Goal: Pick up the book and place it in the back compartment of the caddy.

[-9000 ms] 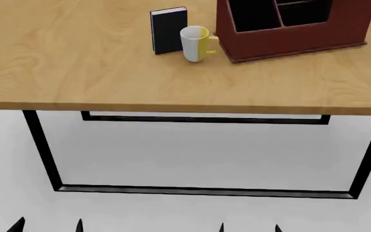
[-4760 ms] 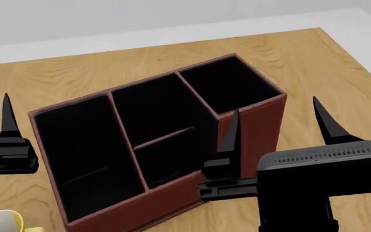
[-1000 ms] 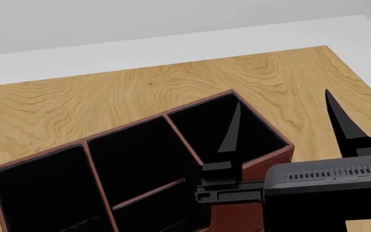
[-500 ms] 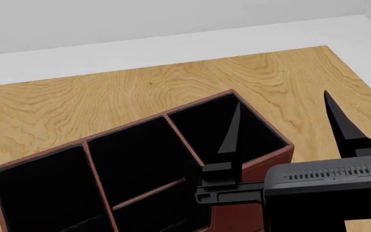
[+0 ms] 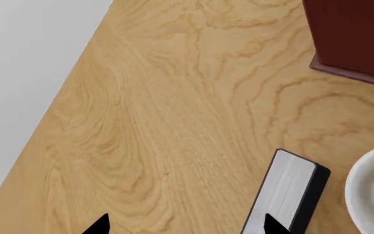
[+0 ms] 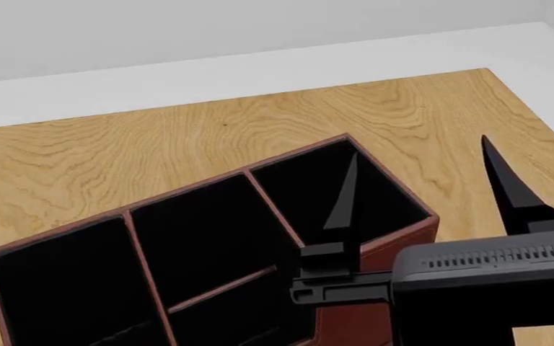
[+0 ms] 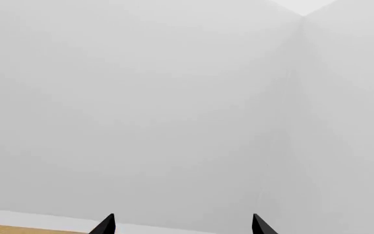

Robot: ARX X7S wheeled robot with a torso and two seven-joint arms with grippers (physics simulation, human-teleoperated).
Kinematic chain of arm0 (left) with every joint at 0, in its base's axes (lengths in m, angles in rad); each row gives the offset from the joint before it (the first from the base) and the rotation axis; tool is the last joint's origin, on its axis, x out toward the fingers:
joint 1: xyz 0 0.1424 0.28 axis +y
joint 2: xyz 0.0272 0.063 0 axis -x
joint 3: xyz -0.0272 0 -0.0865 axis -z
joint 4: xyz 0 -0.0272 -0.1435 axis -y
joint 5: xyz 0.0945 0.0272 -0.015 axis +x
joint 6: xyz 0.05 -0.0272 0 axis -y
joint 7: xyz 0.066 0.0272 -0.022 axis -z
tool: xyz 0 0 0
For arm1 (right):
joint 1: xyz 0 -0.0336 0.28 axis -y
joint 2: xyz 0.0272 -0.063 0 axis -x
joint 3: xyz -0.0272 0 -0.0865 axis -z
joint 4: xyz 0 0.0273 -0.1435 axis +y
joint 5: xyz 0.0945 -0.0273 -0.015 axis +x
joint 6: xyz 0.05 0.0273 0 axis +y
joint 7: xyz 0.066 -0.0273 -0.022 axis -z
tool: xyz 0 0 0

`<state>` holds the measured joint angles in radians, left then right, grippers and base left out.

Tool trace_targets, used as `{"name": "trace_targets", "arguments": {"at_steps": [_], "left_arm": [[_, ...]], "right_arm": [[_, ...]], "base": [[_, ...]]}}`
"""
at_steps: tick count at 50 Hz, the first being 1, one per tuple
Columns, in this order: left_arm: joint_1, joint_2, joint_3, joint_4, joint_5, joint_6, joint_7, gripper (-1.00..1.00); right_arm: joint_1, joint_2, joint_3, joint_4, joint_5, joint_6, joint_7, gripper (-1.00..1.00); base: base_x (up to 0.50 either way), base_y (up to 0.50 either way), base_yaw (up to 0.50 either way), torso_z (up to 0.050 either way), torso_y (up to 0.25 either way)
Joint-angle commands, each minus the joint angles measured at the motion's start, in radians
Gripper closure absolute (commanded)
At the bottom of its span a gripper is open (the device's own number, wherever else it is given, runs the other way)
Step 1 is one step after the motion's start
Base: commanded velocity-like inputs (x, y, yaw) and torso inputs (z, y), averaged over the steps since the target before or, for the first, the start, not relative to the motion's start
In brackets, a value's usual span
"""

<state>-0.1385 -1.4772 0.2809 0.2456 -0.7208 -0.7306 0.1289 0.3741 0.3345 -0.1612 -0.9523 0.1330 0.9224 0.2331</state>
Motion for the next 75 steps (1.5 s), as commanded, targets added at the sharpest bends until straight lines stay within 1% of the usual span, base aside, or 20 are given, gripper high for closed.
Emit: {"name": "trace_targets", "arguments": {"at_steps": [1, 6, 11, 29, 35, 47, 52, 61, 68, 69, 75], "left_arm": [[0.032, -0.016, -0.006, 0.014, -0.019, 0.040, -0.007, -1.00], [0.008, 0.019, 0.006, 0.023, 0.026, 0.031, 0.021, -1.00], [0.000, 0.036, 0.018, 0.034, 0.053, 0.031, 0.037, -1.00], [0.008, 0.105, 0.055, -0.007, 0.100, 0.047, 0.056, -1.00], [0.003, 0.139, 0.075, -0.025, 0.123, 0.048, 0.064, -1.00], [0.031, 0.120, 0.060, -0.026, 0.091, 0.041, 0.047, -1.00], [0.024, 0.149, 0.068, -0.067, 0.104, 0.045, 0.052, -1.00], [0.051, 0.147, 0.064, -0.096, 0.099, 0.071, 0.052, -1.00], [0.015, 0.179, 0.086, -0.139, 0.139, 0.076, 0.085, -1.00], [0.022, 0.173, 0.082, -0.126, 0.130, 0.069, 0.077, -1.00], [0.008, 0.204, 0.103, -0.178, 0.168, 0.097, 0.100, -1.00]], "right_arm": [[-0.002, 0.002, 0.006, -0.012, 0.007, 0.007, 0.005, -1.00], [0.001, 0.003, 0.003, -0.015, 0.008, 0.010, 0.007, -1.00], [0.000, 0.004, 0.006, -0.018, 0.011, 0.011, 0.009, -1.00], [0.007, 0.007, -0.004, -0.007, 0.016, 0.010, 0.016, -1.00], [0.004, 0.009, 0.002, -0.010, 0.021, 0.009, 0.017, -1.00], [0.007, 0.011, -0.010, 0.015, 0.021, -0.005, 0.020, -1.00], [0.011, 0.011, -0.018, 0.024, 0.020, -0.006, 0.022, -1.00], [0.021, 0.012, -0.046, 0.053, 0.010, -0.016, 0.027, -1.00], [0.023, 0.014, -0.058, 0.071, 0.007, -0.025, 0.030, -1.00], [0.023, 0.014, -0.059, 0.073, 0.007, -0.027, 0.030, -1.00], [0.025, 0.015, -0.068, 0.091, 0.004, -0.038, 0.031, -1.00]], "base": [[0.00, 0.00, 0.00, 0.000, 0.000], [0.00, 0.00, 0.00, 0.000, 0.000], [0.00, 0.00, 0.00, 0.000, 0.000], [0.00, 0.00, 0.00, 0.000, 0.000], [0.00, 0.00, 0.00, 0.000, 0.000], [0.00, 0.00, 0.00, 0.000, 0.000], [0.00, 0.00, 0.00, 0.000, 0.000], [0.00, 0.00, 0.00, 0.000, 0.000], [0.00, 0.00, 0.00, 0.000, 0.000], [0.00, 0.00, 0.00, 0.000, 0.000], [0.00, 0.00, 0.00, 0.000, 0.000]]}}
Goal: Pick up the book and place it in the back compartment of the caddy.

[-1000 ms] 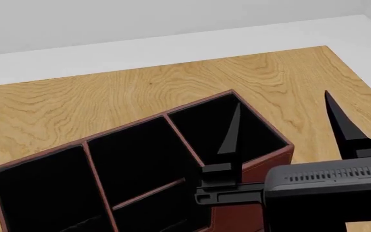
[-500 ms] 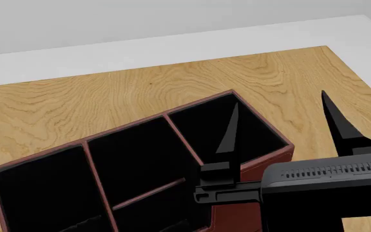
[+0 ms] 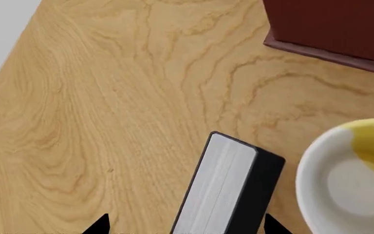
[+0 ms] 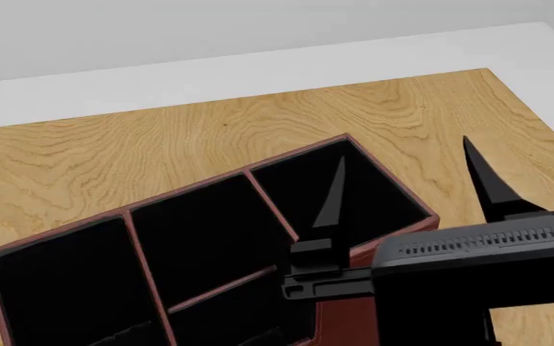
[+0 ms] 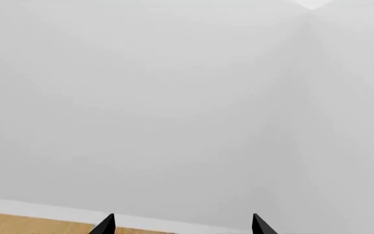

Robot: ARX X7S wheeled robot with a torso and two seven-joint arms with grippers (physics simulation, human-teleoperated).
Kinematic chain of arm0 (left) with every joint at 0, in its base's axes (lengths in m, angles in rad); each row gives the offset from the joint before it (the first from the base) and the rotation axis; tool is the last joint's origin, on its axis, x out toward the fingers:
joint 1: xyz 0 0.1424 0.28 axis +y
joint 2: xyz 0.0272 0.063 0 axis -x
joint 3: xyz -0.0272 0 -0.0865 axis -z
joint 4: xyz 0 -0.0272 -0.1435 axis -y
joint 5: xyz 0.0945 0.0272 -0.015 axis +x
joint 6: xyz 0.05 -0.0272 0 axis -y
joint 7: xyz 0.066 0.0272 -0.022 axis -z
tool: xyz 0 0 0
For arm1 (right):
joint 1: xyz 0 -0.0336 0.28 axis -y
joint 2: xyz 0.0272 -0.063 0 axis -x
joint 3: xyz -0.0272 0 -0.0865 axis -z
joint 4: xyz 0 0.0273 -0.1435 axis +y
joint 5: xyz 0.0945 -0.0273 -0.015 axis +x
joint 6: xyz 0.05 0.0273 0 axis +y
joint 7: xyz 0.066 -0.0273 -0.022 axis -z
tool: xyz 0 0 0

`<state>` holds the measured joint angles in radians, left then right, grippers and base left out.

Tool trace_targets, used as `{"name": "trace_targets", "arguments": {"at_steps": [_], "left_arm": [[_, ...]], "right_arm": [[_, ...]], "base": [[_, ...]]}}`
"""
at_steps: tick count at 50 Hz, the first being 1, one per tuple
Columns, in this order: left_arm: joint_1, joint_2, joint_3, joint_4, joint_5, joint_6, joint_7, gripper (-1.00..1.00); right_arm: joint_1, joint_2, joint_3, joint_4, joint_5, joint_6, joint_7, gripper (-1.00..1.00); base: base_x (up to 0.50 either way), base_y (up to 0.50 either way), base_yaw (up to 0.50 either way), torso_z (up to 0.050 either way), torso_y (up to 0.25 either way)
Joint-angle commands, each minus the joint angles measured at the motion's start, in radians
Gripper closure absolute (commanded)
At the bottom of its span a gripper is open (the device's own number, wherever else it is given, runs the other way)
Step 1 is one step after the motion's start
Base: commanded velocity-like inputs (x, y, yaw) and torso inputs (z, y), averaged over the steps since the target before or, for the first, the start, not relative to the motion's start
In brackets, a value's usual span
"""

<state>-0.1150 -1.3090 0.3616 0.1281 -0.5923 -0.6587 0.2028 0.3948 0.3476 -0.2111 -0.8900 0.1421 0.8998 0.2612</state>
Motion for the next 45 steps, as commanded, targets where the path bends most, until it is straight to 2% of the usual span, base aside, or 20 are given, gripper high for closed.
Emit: {"name": "trace_targets", "arguments": {"at_steps": [1, 17, 36, 42, 43, 45], "left_arm": [[-0.016, 0.039, 0.026, -0.067, 0.044, 0.028, 0.030, -1.00], [-0.058, 0.112, 0.073, -0.173, 0.117, 0.081, 0.080, -1.00], [-0.021, 0.134, 0.079, -0.185, 0.107, 0.077, 0.056, -1.00], [-0.044, 0.179, 0.107, -0.225, 0.142, 0.091, 0.067, -1.00], [-0.045, 0.189, 0.106, -0.235, 0.145, 0.104, 0.064, 1.00], [-0.042, 0.208, 0.100, -0.262, 0.167, 0.148, 0.036, 1.00]], "right_arm": [[0.004, 0.002, -0.019, 0.029, -0.005, -0.016, 0.003, -1.00], [0.005, 0.003, -0.029, 0.028, -0.005, -0.012, 0.011, -1.00], [0.012, 0.007, -0.035, 0.024, -0.001, -0.002, 0.018, -1.00], [0.009, 0.009, -0.029, 0.015, 0.003, 0.000, 0.019, -1.00], [0.009, 0.010, -0.030, 0.015, 0.002, 0.000, 0.020, -1.00], [0.010, 0.009, -0.029, 0.017, 0.003, 0.000, 0.020, -1.00]], "base": [[0.00, 0.00, 0.00, 0.000, 0.000], [0.00, 0.00, 0.00, 0.000, 0.000], [0.00, 0.00, 0.00, 0.000, 0.000], [0.00, 0.00, 0.00, 0.000, 0.000], [0.00, 0.00, 0.00, 0.000, 0.000], [0.00, 0.00, -0.01, 0.000, 0.000]]}}
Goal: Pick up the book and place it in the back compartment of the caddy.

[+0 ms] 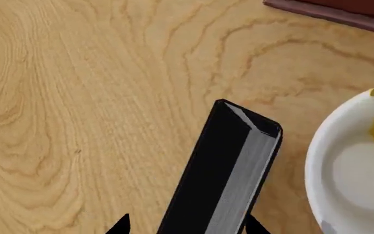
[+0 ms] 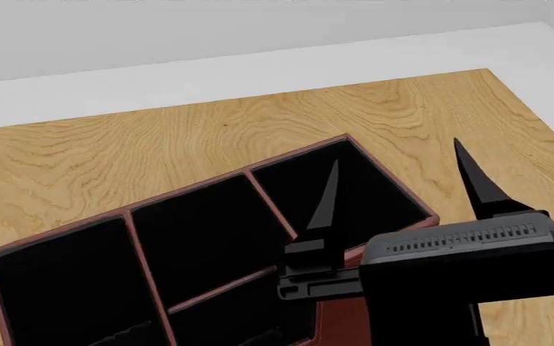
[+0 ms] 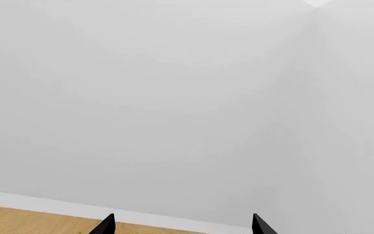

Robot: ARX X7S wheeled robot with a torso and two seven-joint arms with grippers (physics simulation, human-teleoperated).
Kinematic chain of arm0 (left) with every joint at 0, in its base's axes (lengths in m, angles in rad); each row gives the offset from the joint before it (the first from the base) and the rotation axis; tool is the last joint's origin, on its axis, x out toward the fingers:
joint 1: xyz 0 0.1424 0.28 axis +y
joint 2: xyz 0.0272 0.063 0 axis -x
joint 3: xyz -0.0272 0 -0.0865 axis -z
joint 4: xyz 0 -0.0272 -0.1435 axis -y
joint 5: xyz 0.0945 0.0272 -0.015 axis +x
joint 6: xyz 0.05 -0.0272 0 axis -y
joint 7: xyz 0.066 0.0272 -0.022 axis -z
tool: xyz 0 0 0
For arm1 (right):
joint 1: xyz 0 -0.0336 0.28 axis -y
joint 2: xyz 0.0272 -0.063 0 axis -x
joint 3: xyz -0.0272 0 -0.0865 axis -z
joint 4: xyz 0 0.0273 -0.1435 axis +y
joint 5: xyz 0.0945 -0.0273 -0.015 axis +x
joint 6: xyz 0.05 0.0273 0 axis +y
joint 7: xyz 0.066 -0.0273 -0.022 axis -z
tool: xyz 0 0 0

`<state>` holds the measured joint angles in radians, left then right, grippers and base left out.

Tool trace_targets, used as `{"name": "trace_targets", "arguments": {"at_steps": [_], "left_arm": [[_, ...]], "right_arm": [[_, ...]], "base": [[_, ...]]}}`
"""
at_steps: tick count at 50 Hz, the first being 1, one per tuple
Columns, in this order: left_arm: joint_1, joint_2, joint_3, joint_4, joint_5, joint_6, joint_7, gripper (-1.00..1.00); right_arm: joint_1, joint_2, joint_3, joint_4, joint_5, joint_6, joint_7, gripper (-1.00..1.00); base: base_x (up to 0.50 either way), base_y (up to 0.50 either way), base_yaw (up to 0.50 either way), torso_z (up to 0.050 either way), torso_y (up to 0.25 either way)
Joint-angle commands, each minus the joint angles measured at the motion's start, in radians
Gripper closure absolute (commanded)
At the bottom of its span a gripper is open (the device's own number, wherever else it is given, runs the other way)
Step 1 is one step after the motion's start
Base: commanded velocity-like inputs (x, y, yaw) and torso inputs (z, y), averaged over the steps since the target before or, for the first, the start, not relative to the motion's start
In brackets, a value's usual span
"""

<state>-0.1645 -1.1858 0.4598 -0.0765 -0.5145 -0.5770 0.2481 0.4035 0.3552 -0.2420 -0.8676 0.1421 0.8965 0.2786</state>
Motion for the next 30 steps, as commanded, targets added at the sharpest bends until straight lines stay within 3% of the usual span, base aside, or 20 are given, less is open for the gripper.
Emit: {"name": "trace_targets", "arguments": {"at_steps": [1, 9, 20, 30], "left_arm": [[0.000, 0.095, 0.001, -0.078, 0.116, 0.089, -0.035, 1.00], [-0.010, 0.101, -0.017, -0.128, 0.173, 0.167, -0.100, 1.00], [-0.020, 0.081, -0.041, -0.121, 0.187, 0.169, -0.143, 1.00], [0.010, 0.027, -0.149, -0.058, 0.145, 0.173, -0.265, 1.00]], "right_arm": [[0.001, 0.002, 0.002, -0.004, 0.004, 0.002, 0.003, -1.00], [0.007, 0.001, -0.006, 0.002, 0.005, 0.002, 0.004, -1.00], [0.006, 0.004, -0.007, 0.002, 0.009, -0.002, 0.005, -1.00], [0.008, 0.005, -0.009, -0.002, 0.012, 0.002, 0.008, -1.00]], "base": [[0.00, 0.00, -0.01, 0.000, 0.000], [0.01, 0.00, -0.01, 0.000, 0.000], [0.01, -0.01, -0.02, 0.000, 0.000], [0.01, -0.01, -0.02, 0.000, 0.000]]}}
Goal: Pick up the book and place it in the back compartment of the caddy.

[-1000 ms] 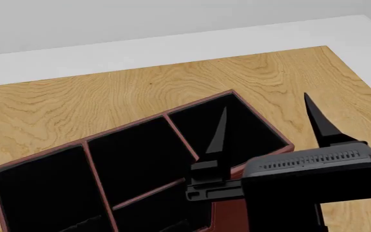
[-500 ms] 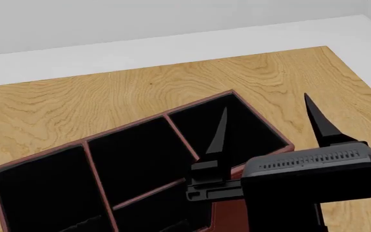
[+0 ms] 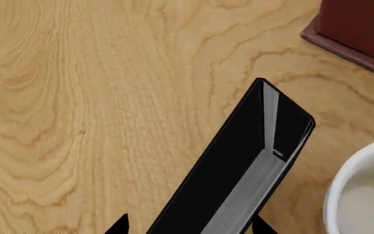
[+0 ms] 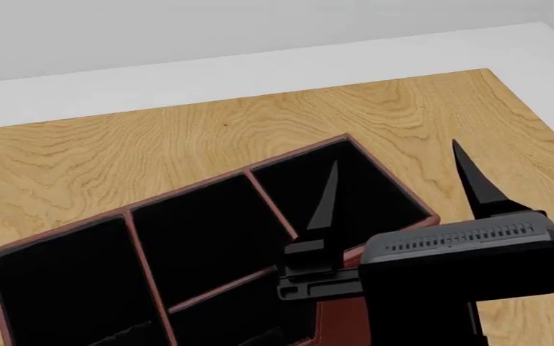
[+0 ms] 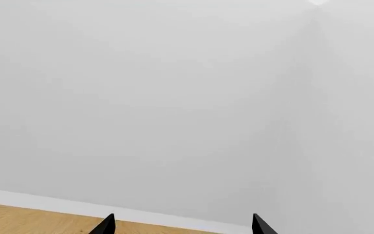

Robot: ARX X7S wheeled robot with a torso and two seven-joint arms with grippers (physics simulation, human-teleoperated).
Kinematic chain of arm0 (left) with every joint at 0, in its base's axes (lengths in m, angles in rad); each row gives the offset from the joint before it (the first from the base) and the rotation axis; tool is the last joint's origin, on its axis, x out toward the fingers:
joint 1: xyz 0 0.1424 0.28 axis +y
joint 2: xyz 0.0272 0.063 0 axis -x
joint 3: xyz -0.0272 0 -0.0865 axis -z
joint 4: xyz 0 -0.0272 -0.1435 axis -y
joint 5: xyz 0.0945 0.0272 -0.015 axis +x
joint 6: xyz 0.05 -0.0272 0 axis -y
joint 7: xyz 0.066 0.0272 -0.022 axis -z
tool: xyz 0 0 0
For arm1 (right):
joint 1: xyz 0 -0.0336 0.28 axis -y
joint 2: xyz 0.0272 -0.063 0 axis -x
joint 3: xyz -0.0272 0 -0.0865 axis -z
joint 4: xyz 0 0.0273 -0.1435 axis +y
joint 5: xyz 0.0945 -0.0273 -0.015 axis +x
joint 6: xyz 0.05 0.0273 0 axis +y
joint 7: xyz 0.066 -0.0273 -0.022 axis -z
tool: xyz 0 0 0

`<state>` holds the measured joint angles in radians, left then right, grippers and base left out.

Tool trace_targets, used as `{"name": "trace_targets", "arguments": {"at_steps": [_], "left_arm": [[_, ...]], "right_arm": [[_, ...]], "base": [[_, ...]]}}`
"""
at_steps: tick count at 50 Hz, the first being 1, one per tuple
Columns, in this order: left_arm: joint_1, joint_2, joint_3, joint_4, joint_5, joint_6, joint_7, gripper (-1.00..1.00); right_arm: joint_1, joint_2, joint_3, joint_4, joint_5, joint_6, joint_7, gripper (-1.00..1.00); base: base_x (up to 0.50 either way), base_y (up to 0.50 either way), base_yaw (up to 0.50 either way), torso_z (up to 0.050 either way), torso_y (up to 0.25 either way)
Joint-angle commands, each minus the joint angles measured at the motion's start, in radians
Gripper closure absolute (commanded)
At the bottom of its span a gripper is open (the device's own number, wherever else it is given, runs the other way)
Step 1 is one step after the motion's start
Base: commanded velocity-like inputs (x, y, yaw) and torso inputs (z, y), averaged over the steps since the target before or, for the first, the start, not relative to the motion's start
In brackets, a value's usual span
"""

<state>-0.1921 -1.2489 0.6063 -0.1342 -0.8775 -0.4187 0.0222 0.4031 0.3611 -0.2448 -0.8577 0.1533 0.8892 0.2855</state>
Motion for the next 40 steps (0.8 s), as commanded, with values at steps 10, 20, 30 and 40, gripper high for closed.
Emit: {"name": "trace_targets", "arguments": {"at_steps": [10, 20, 30, 40], "left_arm": [[0.123, -0.028, -0.420, 0.151, 0.392, -0.030, -0.105, 1.00], [0.209, -0.134, -0.544, 0.252, 0.301, -0.034, -0.152, 1.00], [0.247, -0.198, -0.633, 0.301, 0.266, -0.045, -0.169, 1.00], [0.121, -0.182, -0.619, 0.352, 0.287, -0.054, -0.178, 1.00]], "right_arm": [[0.011, -0.001, -0.011, -0.009, 0.005, 0.005, 0.002, -1.00], [0.008, 0.001, -0.007, -0.014, 0.011, 0.001, 0.003, -1.00], [0.006, 0.003, -0.003, -0.017, 0.016, -0.005, 0.003, -1.00], [0.004, 0.005, 0.008, -0.032, 0.024, 0.002, 0.007, -1.00]], "base": [[0.01, 0.00, -0.02, 0.000, 0.000], [0.00, 0.00, 0.00, 0.000, 0.000], [0.00, 0.00, 0.00, 0.000, 0.000], [0.00, 0.00, 0.00, 0.000, 0.000]]}}
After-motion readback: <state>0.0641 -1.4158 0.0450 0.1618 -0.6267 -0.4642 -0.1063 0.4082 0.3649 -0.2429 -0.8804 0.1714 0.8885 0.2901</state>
